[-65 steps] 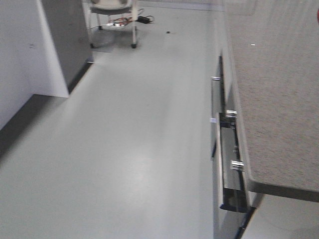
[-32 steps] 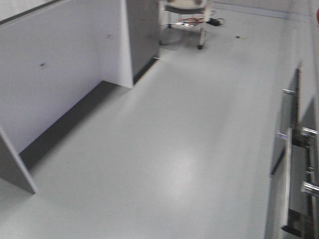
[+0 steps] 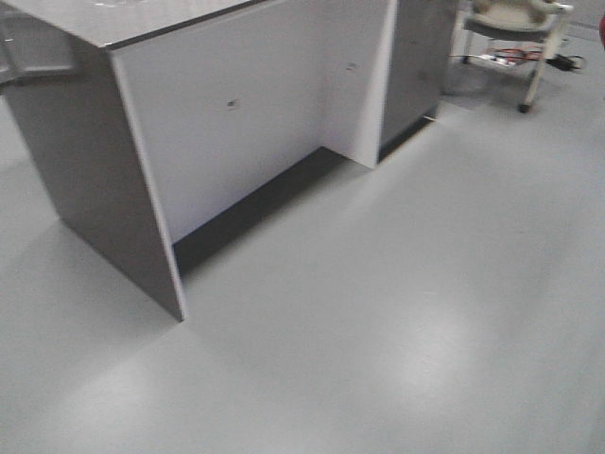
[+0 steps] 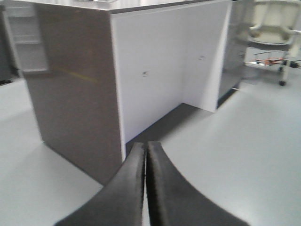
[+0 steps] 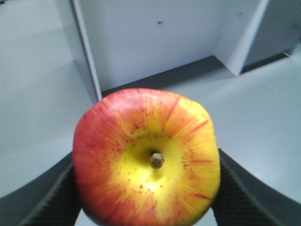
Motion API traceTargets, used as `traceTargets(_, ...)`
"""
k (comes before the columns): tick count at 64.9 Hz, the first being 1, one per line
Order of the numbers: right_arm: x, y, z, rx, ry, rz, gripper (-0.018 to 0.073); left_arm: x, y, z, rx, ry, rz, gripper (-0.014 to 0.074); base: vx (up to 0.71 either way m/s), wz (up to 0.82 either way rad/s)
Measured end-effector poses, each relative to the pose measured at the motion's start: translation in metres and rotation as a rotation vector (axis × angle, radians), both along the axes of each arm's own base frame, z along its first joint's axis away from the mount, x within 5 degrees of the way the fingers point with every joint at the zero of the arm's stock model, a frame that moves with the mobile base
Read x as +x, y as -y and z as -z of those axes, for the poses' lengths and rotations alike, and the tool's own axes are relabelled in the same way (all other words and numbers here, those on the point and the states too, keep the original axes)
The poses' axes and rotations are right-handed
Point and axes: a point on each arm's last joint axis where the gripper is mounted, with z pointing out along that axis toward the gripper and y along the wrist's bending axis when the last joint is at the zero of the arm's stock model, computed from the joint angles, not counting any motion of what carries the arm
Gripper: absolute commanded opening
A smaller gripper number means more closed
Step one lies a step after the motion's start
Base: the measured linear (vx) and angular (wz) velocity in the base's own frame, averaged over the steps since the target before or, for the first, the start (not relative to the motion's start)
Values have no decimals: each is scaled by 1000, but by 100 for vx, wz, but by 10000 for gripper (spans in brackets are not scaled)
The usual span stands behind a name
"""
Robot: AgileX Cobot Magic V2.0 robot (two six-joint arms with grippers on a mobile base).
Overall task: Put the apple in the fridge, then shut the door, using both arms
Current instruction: 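Drive the base away from the counter holding the apple in the right gripper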
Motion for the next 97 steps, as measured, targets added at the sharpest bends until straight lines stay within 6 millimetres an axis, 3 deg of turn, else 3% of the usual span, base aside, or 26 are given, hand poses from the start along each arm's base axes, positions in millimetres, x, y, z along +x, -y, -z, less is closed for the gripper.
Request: traceTargets(97,0,0,0,0,-1,0,-8,0,0,0,0,0,0,-6,-1,47)
